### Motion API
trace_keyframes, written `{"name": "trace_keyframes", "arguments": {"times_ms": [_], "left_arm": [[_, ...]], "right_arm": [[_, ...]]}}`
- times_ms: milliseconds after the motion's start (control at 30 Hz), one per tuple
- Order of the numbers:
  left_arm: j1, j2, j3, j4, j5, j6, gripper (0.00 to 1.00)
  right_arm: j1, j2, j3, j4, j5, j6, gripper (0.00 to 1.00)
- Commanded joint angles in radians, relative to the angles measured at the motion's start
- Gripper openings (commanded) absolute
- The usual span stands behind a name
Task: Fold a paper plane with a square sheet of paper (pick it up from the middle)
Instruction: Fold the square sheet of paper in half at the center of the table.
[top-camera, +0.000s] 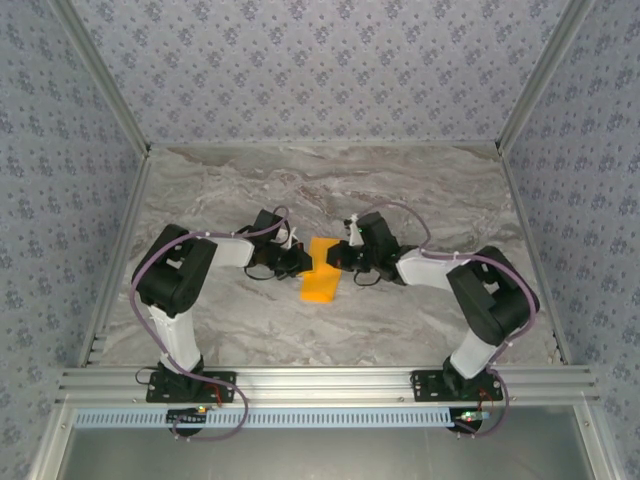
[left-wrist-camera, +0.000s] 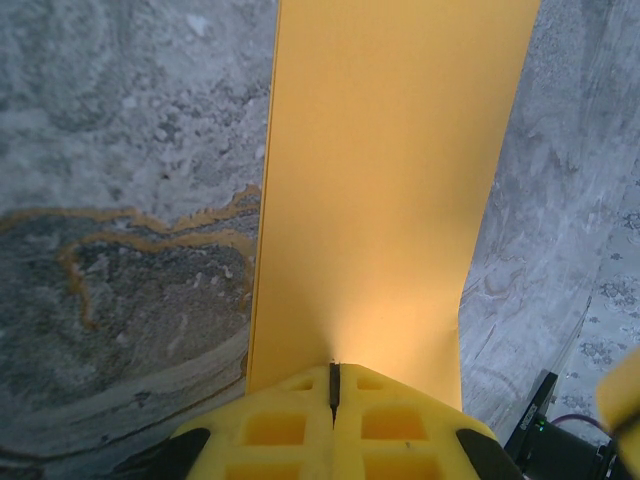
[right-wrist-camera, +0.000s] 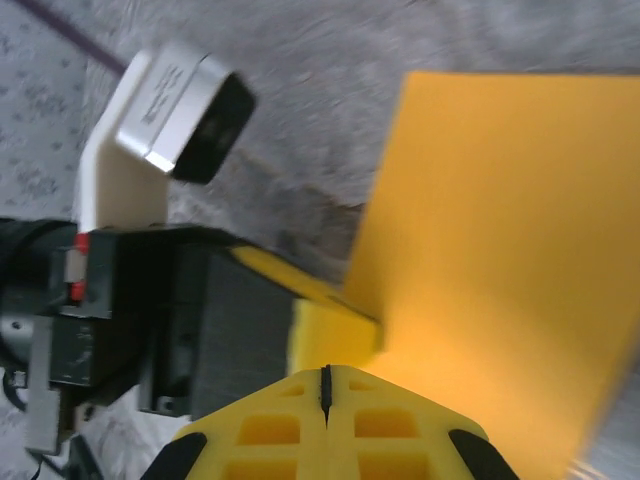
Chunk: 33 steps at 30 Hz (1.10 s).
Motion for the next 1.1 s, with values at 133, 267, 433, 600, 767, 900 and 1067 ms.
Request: {"name": "trace_keyframes", "arguments": {"times_ms": [133,267,433,600,767,900,1067], "left_arm": [[0.004,0.163,-0.113,-0.248,-0.314,-0.012,0.00],[0.005,0.165,-0.110,-0.251,-0.320,-0.019,0.00],[0.010,0.167,-0.108,-0.266,-0.333,-0.009,0.00],[0.011,0.165,-0.103,-0.275,-0.331,0.003,0.00],[0.010,0.160,-0.101,-0.283,-0.332,0.007,0.00],[0.010,0.157,-0.101,-0.283,-0.332,0.006,0.00],[0.012,0.156,-0.103,-0.283,-0.333,0.006,0.00]], "right_arm": [[0.034,0.127,0.000,-0.009,-0.015,0.062,0.00],[0.023,0.094,-0.101,0.009,-0.001,0.076,0.00],[-0.035,-0.016,-0.236,-0.020,0.040,0.067,0.00],[-0.045,-0.133,-0.226,-0.131,0.062,0.020,0.00],[0.032,-0.138,-0.124,-0.153,0.069,0.018,0.00],[0.062,-0.030,-0.066,-0.105,0.035,0.042,0.00],[0.091,0.065,-0.049,-0.074,-0.001,0.061,0.00]]}}
